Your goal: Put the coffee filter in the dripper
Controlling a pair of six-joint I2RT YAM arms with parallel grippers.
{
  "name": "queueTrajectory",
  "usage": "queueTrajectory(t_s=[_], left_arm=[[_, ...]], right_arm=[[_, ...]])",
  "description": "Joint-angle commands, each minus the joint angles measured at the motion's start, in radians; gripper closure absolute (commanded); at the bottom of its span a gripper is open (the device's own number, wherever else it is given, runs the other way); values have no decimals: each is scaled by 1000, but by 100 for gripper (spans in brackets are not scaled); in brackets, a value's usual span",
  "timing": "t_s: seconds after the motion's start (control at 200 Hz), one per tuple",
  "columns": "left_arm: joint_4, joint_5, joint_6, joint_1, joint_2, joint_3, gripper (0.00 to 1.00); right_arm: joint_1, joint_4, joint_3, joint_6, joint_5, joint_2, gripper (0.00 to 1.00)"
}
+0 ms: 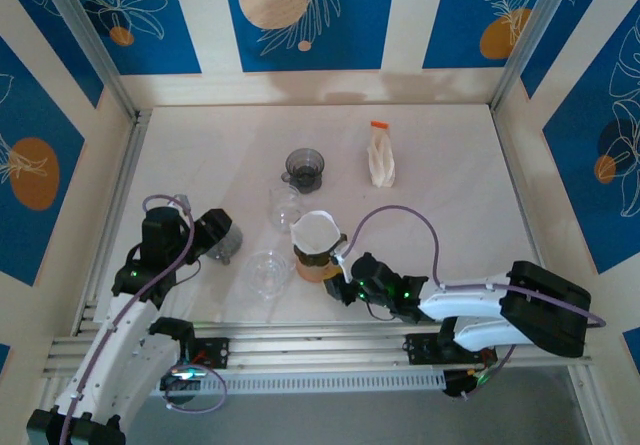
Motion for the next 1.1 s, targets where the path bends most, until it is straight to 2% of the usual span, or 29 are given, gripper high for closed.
queueTrajectory(t_s=[0.0, 0.605, 1.09], left_arm=[[-9, 7, -1, 12, -5, 25, 34], [-28, 26, 4, 12, -16, 55, 33], [-87, -6, 38, 12, -36, 83, 34]], right_arm=[[-30, 28, 37, -39, -53, 45, 77], [-163, -1, 242, -153, -279, 220, 78], [-167, -53, 447, -202, -237, 400, 78]])
